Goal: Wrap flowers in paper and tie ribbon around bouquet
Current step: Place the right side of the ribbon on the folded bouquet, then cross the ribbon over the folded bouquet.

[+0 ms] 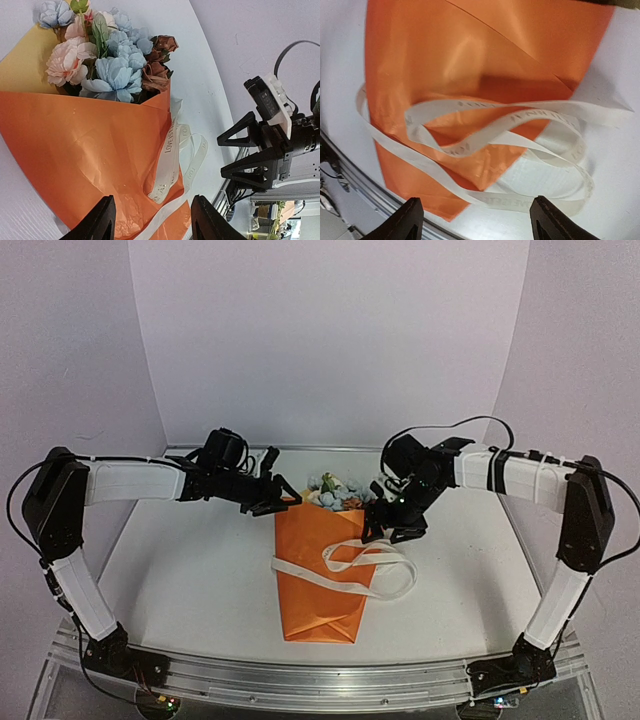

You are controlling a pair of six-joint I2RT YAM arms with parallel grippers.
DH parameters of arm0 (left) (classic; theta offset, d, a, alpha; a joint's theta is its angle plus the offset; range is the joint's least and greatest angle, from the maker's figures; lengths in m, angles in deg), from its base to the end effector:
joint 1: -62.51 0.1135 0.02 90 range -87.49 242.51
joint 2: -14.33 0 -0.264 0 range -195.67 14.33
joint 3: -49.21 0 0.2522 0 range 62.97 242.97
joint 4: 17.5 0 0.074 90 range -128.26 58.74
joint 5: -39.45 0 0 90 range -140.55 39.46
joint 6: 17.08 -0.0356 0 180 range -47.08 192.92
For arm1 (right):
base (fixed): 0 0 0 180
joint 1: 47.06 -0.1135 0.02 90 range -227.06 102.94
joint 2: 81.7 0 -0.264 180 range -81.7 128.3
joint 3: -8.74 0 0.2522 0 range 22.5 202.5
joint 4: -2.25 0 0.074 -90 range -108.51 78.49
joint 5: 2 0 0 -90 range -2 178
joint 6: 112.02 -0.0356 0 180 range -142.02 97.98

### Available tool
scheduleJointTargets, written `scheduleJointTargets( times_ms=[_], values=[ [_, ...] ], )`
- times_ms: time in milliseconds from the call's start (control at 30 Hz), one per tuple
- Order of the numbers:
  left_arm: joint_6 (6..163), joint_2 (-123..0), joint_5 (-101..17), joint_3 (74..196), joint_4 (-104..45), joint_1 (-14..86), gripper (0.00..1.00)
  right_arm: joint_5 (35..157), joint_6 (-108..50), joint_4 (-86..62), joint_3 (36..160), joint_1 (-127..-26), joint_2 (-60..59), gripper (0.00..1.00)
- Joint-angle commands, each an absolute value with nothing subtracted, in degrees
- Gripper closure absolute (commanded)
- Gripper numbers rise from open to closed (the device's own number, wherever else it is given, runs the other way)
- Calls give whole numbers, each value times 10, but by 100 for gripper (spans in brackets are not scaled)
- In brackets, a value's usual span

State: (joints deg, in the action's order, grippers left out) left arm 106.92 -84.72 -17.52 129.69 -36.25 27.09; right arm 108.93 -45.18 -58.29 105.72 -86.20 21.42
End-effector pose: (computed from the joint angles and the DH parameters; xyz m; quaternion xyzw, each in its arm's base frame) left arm 0.3010 -0.2379 0.2309 0.1368 0.8576 -0.4516 0.2046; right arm 0.2814 0.2454 0.2451 -0.1702 0.9486 0.2550 0.0781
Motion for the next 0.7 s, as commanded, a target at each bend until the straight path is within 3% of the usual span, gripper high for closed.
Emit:
scheduleJointTargets(
  times_ms=[0,267,500,667],
  values=[
    [1045,-834,-161,1321,-383,266,46,956,-411,-604,967,-858,146,22],
    [999,-886,-204,1391,-449,221,47,897,-405,-576,905,-856,166,22],
    [995,-900,-216,1412,-464,212,47,774,-491,-587,900,-856,185,28],
    [942,-927,-258,1457,-520,172,48,758,-540,-596,871,-856,178,29]
  ],
)
